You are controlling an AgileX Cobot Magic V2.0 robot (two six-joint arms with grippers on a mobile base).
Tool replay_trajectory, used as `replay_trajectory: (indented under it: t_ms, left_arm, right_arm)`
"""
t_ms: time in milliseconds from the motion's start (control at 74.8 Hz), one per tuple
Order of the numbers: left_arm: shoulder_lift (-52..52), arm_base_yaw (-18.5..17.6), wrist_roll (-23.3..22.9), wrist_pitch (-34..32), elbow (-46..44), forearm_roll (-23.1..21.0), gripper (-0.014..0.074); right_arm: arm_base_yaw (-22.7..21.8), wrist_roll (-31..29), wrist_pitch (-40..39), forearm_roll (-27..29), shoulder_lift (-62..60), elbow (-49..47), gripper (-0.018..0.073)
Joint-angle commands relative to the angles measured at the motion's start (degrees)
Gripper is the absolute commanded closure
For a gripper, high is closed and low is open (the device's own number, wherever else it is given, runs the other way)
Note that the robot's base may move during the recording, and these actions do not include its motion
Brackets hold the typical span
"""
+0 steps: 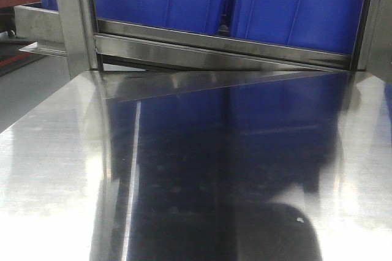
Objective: Move white bin to right shelf second layer
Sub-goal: 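Close the right gripper on the rim and lift the bin, then raise the held white bin up beside the right arm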
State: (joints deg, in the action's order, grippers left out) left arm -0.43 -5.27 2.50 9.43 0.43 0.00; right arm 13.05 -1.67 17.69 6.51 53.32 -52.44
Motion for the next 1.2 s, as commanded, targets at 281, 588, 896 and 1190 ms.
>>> replay_trajectory:
  t_ms: [281, 588, 896, 1190]
  left_arm:
    - [-0.8, -0.3, -0.3, -5.0, 2.1, 0.0, 0.0512]
    - [-0.8, -0.3, -0.3, -5.0, 2.1, 0.0, 0.0512]
    - [-0.8, -0.3, -0.3, -5.0, 2.1, 0.0, 0.0512]
    - [-0.8, -0.3, -0.3, -5.0, 2.1, 0.0, 0.0512]
  right_arm:
    - [-8.6, -0.4, -6.4, -0.2, -20.0, 12.2, 0.0503]
    - [-8.6, -0.4, -6.6, 0.0, -23.3, 13.7, 0.0503]
    - [-8.6, -0.4, -1.1, 0.0, -23.3, 13.7, 0.0503]
    - [-8.6, -0.4, 5.5, 0.0, -23.3, 13.7, 0.0503]
